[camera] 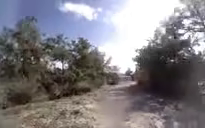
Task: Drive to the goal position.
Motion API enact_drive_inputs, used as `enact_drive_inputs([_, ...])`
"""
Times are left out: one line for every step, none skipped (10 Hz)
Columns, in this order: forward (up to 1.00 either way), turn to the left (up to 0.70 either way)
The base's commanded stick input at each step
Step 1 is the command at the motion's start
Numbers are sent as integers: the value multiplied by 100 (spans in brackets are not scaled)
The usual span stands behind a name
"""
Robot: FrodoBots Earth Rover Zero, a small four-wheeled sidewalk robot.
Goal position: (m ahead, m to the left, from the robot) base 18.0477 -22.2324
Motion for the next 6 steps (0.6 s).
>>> enact_drive_inputs([70, 0])
enact_drive_inputs([70, 0])
enact_drive_inputs([70, 0])
enact_drive_inputs([70, 0])
enact_drive_inputs([70, 0])
enact_drive_inputs([70, 0])
